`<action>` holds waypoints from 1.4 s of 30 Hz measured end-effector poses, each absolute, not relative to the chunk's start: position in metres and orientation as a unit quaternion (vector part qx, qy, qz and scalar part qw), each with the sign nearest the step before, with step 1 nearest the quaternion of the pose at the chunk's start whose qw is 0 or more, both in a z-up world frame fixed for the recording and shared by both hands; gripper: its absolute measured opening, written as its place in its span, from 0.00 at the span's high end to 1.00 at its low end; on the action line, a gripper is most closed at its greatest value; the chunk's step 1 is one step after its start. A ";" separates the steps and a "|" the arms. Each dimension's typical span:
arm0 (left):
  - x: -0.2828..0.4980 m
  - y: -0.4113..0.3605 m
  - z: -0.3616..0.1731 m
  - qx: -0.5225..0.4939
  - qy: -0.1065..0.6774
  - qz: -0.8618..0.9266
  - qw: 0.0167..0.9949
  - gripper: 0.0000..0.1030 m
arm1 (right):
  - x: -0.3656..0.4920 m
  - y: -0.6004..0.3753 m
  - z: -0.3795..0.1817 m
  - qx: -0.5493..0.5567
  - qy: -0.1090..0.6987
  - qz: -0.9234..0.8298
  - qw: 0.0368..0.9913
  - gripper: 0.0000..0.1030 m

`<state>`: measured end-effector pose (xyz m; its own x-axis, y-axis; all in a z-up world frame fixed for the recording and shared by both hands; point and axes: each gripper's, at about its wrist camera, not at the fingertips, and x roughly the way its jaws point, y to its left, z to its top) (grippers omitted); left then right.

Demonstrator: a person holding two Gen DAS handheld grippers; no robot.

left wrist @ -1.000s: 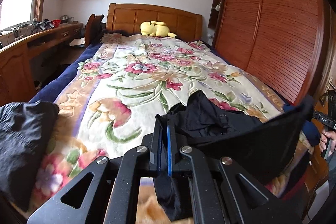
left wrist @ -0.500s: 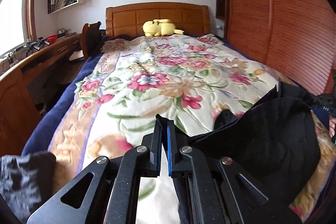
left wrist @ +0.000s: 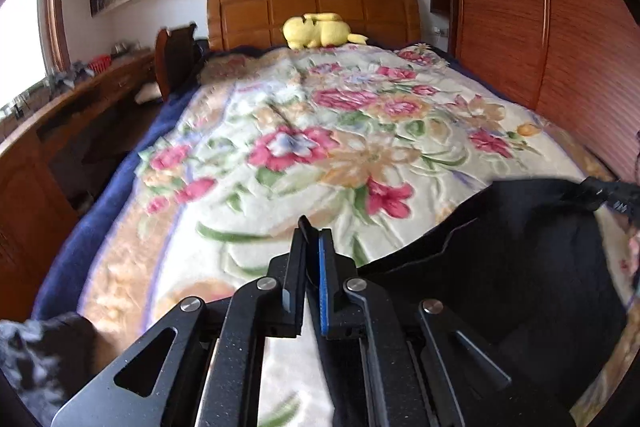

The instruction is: Fold large clothes

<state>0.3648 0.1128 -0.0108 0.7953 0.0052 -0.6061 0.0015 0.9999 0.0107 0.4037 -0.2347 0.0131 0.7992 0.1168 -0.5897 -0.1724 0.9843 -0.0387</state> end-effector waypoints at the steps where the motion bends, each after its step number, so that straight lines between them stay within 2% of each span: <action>1: 0.361 0.111 -0.013 0.001 0.320 -0.011 0.947 0.86 | 0.404 -0.232 0.010 -0.045 0.307 0.074 0.948 0.59; 2: 0.356 0.107 -0.016 0.002 0.319 -0.020 0.947 0.83 | 0.402 -0.232 0.008 -0.044 0.306 0.078 0.948 0.42; 3: 0.351 0.104 -0.019 0.007 0.321 -0.024 0.947 0.78 | 0.401 -0.233 0.005 -0.044 0.307 0.084 0.947 0.38; 4: 0.349 0.100 -0.021 0.010 0.323 -0.027 0.946 0.72 | 0.397 -0.231 0.003 -0.051 0.305 0.081 0.947 0.37; 8: 0.325 0.089 -0.038 0.000 0.336 -0.059 0.940 0.66 | 0.380 -0.234 -0.006 -0.067 0.310 0.096 0.943 0.36; 10: 0.315 0.083 -0.048 -0.008 0.344 -0.073 0.936 0.49 | 0.375 -0.235 -0.012 -0.076 0.316 0.099 0.940 0.36; 13: 0.295 0.071 -0.066 -0.021 0.356 -0.093 0.930 0.37 | 0.377 -0.239 -0.022 -0.085 0.329 0.099 0.935 0.36; 19: 0.265 0.055 -0.085 -0.021 0.367 -0.113 0.923 0.30 | 0.411 -0.250 -0.042 -0.059 0.385 0.091 0.917 0.36; 25: 0.244 0.062 -0.096 -0.042 0.359 -0.106 0.926 0.30 | 0.447 -0.251 -0.062 -0.036 0.441 0.104 0.891 0.36; 32: 0.237 0.076 -0.098 -0.035 0.366 -0.099 0.925 0.30 | 0.479 -0.254 -0.073 -0.038 0.463 0.097 0.880 0.36; 34: 0.237 0.076 -0.099 -0.031 0.367 -0.099 0.924 0.30 | 0.484 -0.250 -0.074 -0.046 0.459 0.107 0.881 0.58; 35: 0.237 0.077 -0.100 -0.029 0.367 -0.099 0.924 0.30 | 0.484 -0.245 -0.074 -0.060 0.454 0.120 0.881 0.84; 36: 0.237 0.077 -0.102 -0.029 0.369 -0.099 0.924 0.30 | 0.482 -0.240 -0.074 -0.077 0.446 0.127 0.883 0.91; 39: 0.239 0.075 -0.107 -0.028 0.380 -0.100 0.919 0.30 | 0.478 -0.230 -0.068 -0.109 0.412 0.127 0.896 0.95; 42: 0.237 0.072 -0.106 -0.028 0.379 -0.098 0.920 0.30 | 0.479 -0.241 -0.056 -0.093 0.381 0.078 0.917 0.95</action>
<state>0.2366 0.0725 -0.1063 0.6937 -0.2005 -0.6918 0.1583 0.9794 -0.1250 0.4795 -0.2407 -0.0559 0.6980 0.0714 -0.7125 -0.2128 0.9707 -0.1112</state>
